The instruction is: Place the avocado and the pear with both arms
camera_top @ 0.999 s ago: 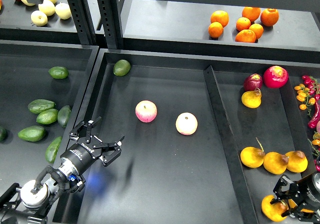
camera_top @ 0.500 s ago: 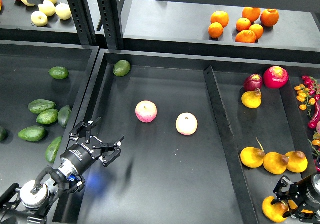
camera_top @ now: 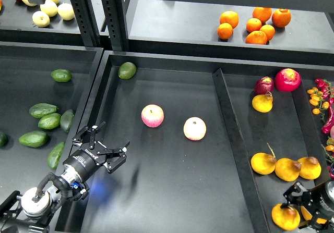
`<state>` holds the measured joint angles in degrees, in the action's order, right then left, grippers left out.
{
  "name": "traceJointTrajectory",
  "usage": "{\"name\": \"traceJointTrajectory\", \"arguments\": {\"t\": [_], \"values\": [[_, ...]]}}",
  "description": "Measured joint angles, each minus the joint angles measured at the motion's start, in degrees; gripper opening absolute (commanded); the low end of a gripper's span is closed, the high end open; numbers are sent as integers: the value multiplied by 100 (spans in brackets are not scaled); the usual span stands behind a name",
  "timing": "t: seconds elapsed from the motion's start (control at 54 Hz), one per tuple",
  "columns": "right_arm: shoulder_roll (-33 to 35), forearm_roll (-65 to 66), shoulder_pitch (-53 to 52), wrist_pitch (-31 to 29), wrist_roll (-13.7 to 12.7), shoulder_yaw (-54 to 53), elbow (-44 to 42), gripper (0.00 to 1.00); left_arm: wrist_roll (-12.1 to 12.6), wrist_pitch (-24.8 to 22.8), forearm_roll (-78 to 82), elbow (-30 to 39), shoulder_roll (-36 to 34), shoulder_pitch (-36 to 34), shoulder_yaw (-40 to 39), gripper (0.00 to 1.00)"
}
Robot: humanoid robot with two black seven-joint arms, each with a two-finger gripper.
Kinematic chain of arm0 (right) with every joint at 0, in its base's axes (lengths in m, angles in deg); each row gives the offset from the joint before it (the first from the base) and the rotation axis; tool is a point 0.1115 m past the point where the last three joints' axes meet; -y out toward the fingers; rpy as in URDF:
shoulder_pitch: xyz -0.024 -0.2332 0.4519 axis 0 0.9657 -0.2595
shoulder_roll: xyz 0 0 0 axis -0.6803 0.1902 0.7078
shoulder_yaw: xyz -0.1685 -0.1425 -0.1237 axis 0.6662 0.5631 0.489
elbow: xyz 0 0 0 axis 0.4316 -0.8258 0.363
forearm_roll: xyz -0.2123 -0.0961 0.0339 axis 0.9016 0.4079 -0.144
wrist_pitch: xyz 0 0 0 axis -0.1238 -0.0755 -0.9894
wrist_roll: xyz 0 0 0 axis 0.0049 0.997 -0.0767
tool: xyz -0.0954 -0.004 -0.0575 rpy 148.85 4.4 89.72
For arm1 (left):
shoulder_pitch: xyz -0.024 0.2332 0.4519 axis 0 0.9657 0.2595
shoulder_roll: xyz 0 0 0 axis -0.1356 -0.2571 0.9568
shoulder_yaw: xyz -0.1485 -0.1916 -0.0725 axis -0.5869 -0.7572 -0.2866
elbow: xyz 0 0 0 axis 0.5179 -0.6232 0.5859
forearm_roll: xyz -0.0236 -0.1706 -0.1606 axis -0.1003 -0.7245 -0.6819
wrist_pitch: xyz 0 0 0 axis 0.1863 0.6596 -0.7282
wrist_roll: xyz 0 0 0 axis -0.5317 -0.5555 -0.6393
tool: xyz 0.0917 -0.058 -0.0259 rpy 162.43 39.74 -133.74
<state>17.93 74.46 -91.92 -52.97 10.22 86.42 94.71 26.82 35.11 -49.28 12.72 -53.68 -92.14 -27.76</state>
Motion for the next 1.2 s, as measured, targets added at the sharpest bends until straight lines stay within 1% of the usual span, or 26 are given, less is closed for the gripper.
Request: {"name": "traceJointTrajectory", "arguments": {"t": [0.204,0.241,0.259,0.333,0.444,0.555,0.703,0.962,1.203], "values": [[244,-60,-26,0,0,-144,198,99,0,-2,0,6,0,0,0,99],[337,-88,-42,0,1,-170,267,99,0,-2,0,8,0,0,0,99],[493,-133,-74,0,2,-213,356,99,0,-2,0,9,0,0,-2,99],[656,-207,-90,0,2,-287,427,99,0,-2,0,9,0,0,-3,99],[875,-478,-91,0,2,-560,465,99,0,-2,0,10,0,0,-5,99],[955,-979,-69,0,2,-1109,446,99,0,-2,0,9,0,0,-6,99],[879,-1572,82,0,2,-1992,392,99,0,-2,0,-7,0,10,-10,99],[619,-2103,513,0,2,-3170,316,99,0,-2,0,-29,0,54,7,99],[80,-2306,1168,0,2,-4261,293,99,-1,-2,0,-81,0,86,16,99]]}}
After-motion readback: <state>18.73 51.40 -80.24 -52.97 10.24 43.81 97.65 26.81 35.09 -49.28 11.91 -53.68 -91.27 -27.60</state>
